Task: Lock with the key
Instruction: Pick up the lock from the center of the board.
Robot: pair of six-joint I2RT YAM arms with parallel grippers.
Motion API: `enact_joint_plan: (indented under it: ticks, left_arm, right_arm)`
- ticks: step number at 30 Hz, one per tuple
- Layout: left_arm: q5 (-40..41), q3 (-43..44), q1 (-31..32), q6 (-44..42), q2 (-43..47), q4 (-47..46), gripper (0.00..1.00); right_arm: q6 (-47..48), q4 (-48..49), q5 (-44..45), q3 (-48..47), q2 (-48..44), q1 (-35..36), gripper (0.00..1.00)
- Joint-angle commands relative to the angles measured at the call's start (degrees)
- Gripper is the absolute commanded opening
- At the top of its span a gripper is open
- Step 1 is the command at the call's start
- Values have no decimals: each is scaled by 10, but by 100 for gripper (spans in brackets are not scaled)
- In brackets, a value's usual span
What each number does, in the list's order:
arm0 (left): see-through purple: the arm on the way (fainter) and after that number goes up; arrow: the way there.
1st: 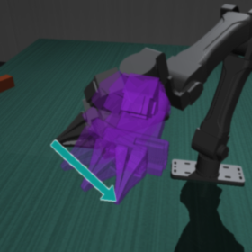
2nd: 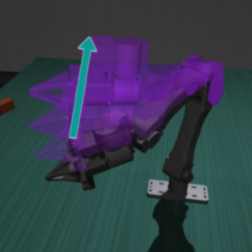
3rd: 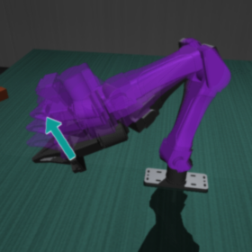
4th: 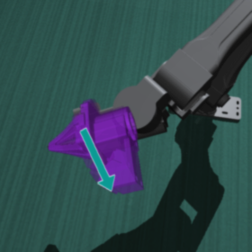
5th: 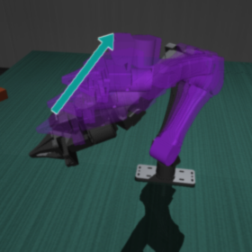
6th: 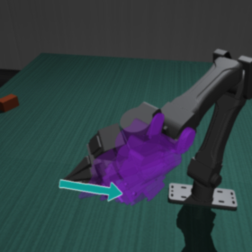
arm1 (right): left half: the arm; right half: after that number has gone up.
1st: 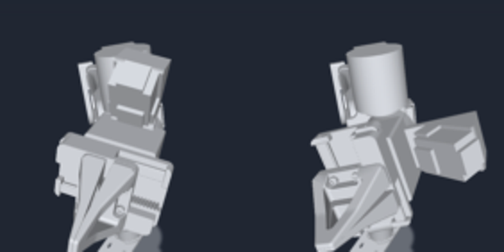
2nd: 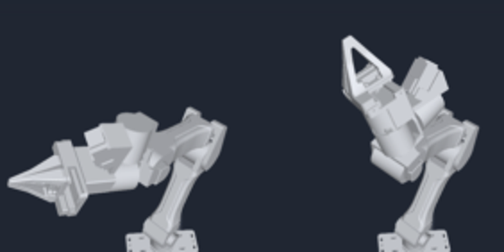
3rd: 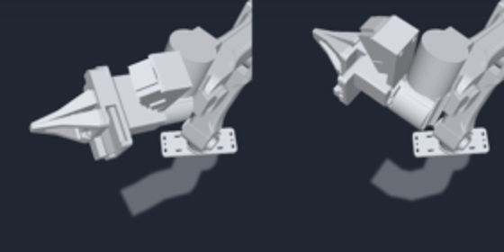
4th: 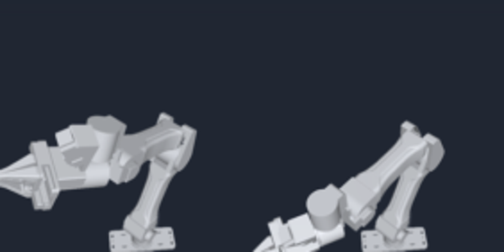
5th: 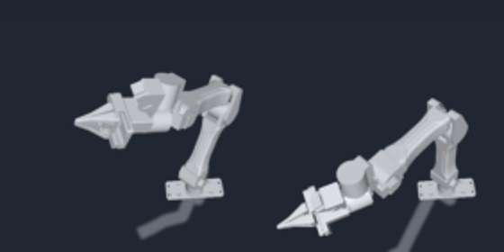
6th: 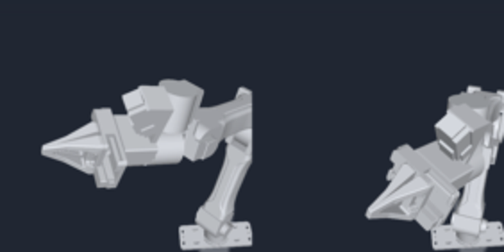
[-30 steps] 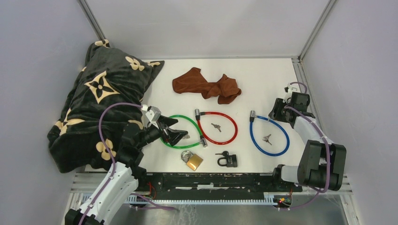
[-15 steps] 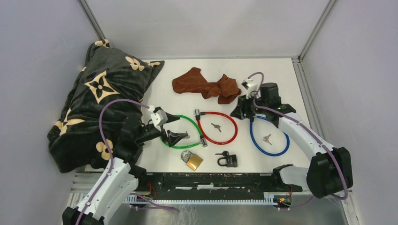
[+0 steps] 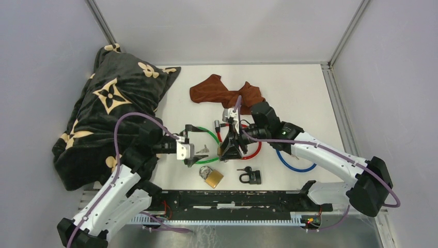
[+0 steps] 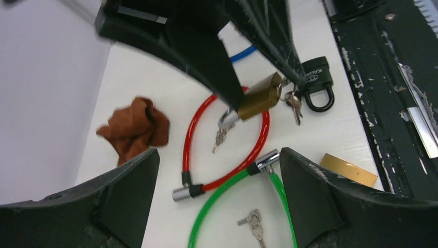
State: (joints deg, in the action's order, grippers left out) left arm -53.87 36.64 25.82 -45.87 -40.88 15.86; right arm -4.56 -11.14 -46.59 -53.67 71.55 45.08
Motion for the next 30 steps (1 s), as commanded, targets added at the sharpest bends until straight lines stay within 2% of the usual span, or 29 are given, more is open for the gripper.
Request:
enact_joint_plan:
  ticks: [1, 5, 10, 13, 18, 30]
  left_arm:
    - [12, 60, 86, -204, 1, 116, 89]
    - [59, 72, 154, -252, -1, 142, 86]
    - [60, 70, 173, -298, -9, 171, 83]
    - [71, 69, 183, -313, -13, 171, 76]
    - [97, 67, 191, -359, -22, 171, 57]
    - [129, 54, 200, -454, -28, 171, 38]
  right_arm:
    - [41, 24, -41, -39, 1, 33, 0]
    - [60, 16, -42, -57, 19, 54, 0]
    - [58, 17, -41, -73, 33, 65, 0]
    - [57, 18, -45, -80, 37, 70, 0]
    - [57, 15, -44, -89, 46, 77, 0]
    - [55, 18, -46, -96, 51, 87, 0]
